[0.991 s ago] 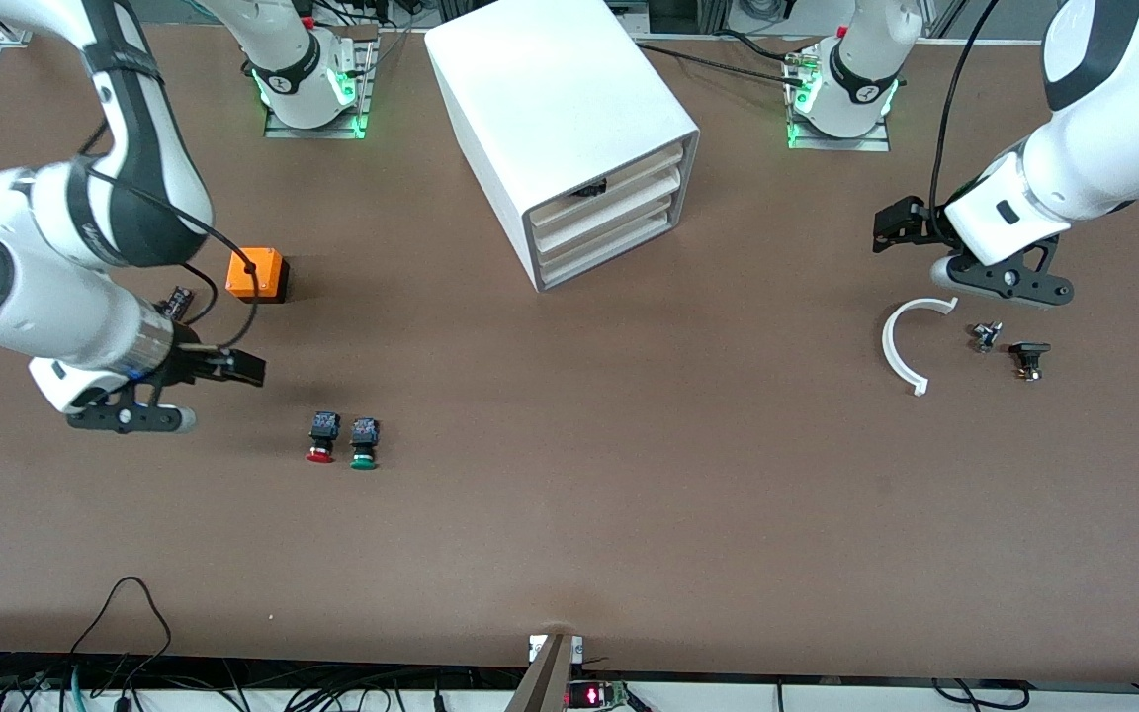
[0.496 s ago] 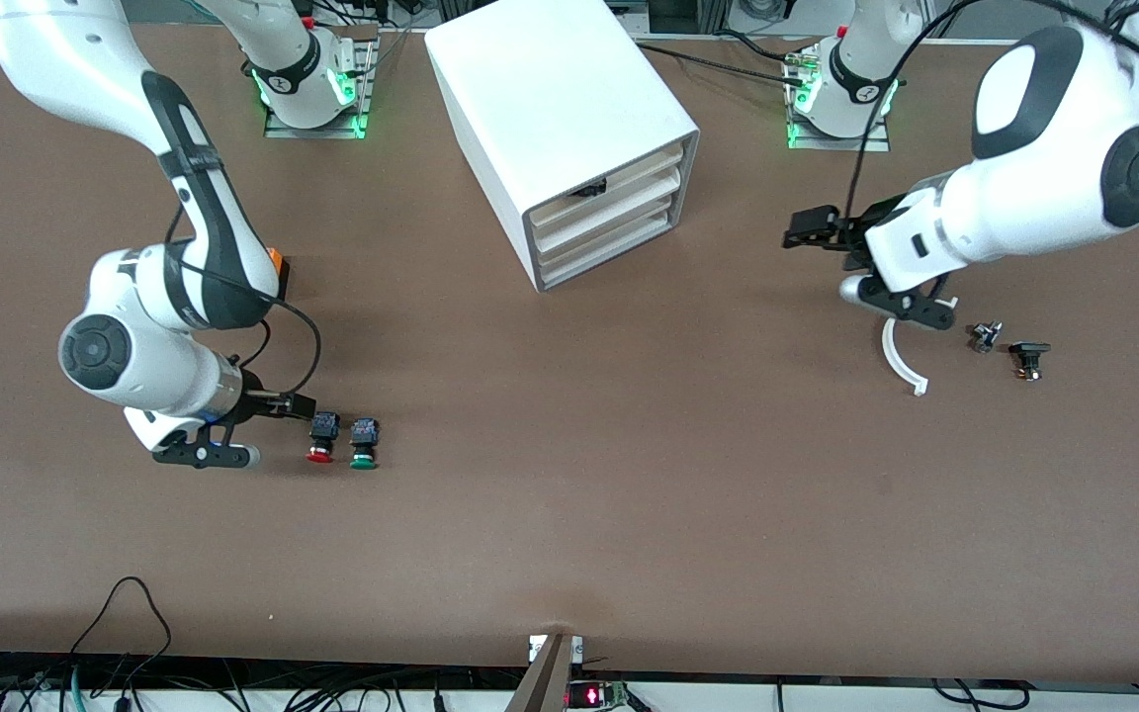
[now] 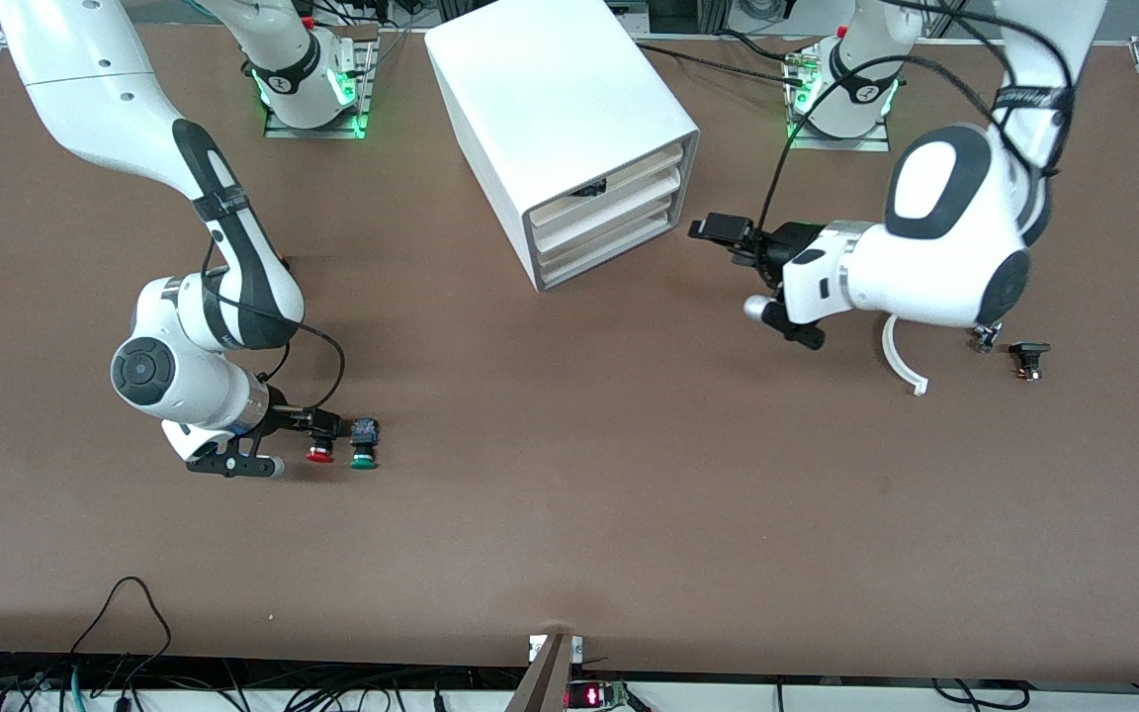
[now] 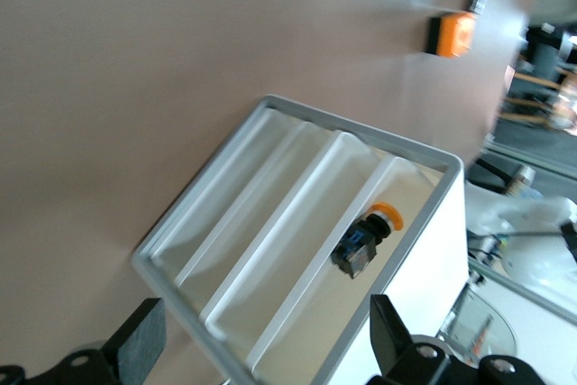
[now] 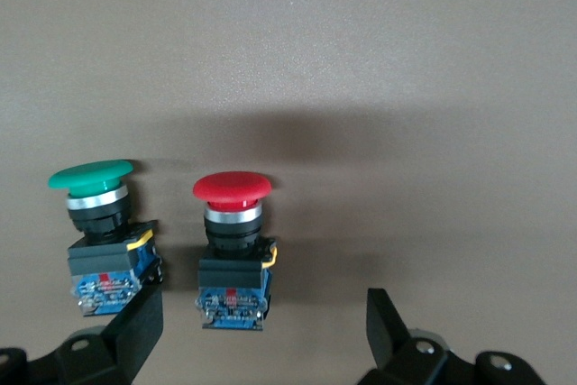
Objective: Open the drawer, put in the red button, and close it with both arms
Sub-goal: 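Grasp the red button with the right gripper while the left gripper grips the drawer, then pull the drawer open with the left gripper while the right gripper lifts the button, then carry the red button over the open drawer with the right gripper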
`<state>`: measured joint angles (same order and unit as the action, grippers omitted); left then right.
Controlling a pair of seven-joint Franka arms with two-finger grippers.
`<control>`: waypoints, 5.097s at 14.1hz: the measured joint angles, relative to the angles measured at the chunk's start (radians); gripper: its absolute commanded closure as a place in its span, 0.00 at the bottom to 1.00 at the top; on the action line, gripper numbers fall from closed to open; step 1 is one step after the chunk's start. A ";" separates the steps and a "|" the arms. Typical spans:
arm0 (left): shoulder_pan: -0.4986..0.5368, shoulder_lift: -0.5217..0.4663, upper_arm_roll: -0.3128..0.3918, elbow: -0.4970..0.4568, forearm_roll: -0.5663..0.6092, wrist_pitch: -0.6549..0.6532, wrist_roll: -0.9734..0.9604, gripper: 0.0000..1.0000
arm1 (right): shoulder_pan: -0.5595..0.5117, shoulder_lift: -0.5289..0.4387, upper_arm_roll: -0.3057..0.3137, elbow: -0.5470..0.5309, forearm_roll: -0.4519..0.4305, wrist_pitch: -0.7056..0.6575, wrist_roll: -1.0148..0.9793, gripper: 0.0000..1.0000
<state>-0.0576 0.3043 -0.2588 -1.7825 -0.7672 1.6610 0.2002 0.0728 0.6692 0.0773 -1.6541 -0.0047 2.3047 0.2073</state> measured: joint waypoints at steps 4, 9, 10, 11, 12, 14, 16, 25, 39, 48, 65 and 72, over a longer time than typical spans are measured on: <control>0.000 0.053 -0.048 -0.157 -0.191 0.159 0.267 0.04 | -0.001 0.035 0.000 -0.002 0.005 0.042 0.007 0.00; 0.004 0.054 -0.070 -0.297 -0.251 0.185 0.472 0.07 | 0.000 0.061 0.000 -0.008 0.041 0.055 0.010 0.13; 0.005 0.054 -0.069 -0.326 -0.275 0.185 0.521 0.08 | 0.001 0.061 0.001 -0.009 0.042 0.057 0.010 0.26; 0.006 0.054 -0.069 -0.358 -0.307 0.185 0.575 0.13 | 0.001 0.061 0.001 -0.009 0.042 0.058 0.010 0.42; 0.006 0.054 -0.069 -0.392 -0.343 0.186 0.630 0.26 | 0.002 0.061 0.001 -0.009 0.042 0.058 0.010 0.57; 0.006 0.054 -0.070 -0.449 -0.396 0.187 0.725 0.49 | 0.002 0.061 0.001 -0.009 0.042 0.058 0.010 0.95; 0.005 0.055 -0.070 -0.478 -0.414 0.187 0.781 0.47 | 0.005 0.061 0.001 -0.009 0.042 0.058 0.010 1.00; -0.002 0.058 -0.115 -0.528 -0.490 0.190 0.806 0.90 | 0.008 0.049 0.012 0.047 0.043 -0.026 0.033 1.00; 0.080 0.092 -0.068 -0.396 -0.329 0.203 0.759 1.00 | 0.117 -0.062 0.019 0.366 0.043 -0.447 0.338 1.00; 0.217 0.271 -0.065 -0.131 -0.177 0.157 0.722 0.00 | 0.228 -0.061 0.020 0.476 0.044 -0.502 0.650 1.00; 0.252 0.156 -0.083 0.423 0.604 -0.252 0.051 0.00 | 0.617 -0.018 0.019 0.584 0.043 -0.345 1.593 1.00; 0.259 0.020 -0.069 0.461 0.750 -0.263 0.022 0.00 | 0.684 0.121 0.018 0.585 0.043 -0.202 1.811 1.00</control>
<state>0.2010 0.3248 -0.3280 -1.3217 -0.0168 1.3983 0.2217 0.7563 0.7899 0.0949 -1.0694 0.0383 2.1030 2.0179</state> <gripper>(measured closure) 0.000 0.586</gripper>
